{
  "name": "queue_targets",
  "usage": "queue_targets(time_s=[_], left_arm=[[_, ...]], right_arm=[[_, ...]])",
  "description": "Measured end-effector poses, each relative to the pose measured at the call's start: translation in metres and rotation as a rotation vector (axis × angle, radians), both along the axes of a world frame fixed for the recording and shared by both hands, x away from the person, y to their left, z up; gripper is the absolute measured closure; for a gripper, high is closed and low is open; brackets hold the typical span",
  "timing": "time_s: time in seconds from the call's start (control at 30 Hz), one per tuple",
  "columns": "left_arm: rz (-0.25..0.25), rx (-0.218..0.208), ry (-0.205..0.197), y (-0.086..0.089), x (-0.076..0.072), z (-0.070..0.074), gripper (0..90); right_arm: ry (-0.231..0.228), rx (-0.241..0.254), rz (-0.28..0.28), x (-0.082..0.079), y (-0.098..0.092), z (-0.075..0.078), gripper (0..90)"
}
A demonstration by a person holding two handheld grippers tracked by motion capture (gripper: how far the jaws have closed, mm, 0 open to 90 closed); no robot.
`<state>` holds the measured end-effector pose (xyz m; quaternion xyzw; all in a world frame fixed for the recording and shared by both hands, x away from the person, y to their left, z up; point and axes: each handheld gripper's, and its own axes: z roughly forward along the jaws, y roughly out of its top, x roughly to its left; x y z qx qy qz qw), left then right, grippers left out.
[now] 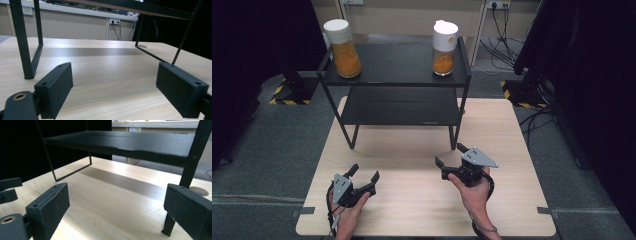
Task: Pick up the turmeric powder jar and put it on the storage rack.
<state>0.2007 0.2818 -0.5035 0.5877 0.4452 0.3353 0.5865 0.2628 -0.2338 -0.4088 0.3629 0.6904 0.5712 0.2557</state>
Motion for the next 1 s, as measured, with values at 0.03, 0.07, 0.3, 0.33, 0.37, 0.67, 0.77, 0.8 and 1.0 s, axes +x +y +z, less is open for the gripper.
queue_targets(time_s=[0.03,0.07,0.3,0.33,0.37,0.67,0.77,0.8,1.0], left_arm=[[0.000,0.000,0.000,0.000,0.000,0.000,13.4],[0.000,-0.001,0.000,0.000,0.000,0.000,13.4],[0.000,0.001,0.000,0.000,0.000,0.000,13.3],[-0.001,0.001,0.000,0.000,0.000,0.000,13.3],[-0.001,0.001,-0.001,0.000,0.000,0.000,13.4],[0.000,0.001,-0.002,0.000,0.000,0.000,13.4],[0.000,0.001,-0.003,0.000,0.000,0.000,13.4],[0.000,0.001,-0.003,0.000,0.000,0.000,13.3],[0.000,0.003,-0.003,-0.001,0.000,0.000,13.4]], right_arm=[[0.002,-0.003,0.003,0.000,-0.001,-0.003,6.5],[0.006,-0.004,0.005,0.000,-0.001,-0.005,6.5],[0.021,-0.023,0.006,-0.004,-0.002,-0.021,6.5],[0.022,-0.026,0.008,-0.005,-0.002,-0.023,6.6],[0.026,-0.027,0.010,-0.005,-0.002,-0.025,6.6],[0.055,-0.028,0.019,-0.009,-0.003,-0.042,6.5],[0.065,-0.027,0.020,-0.010,-0.003,-0.046,6.5],[0.067,-0.027,0.020,-0.010,-0.003,-0.047,6.5],[0.073,-0.022,0.019,-0.011,-0.004,-0.053,6.5]])
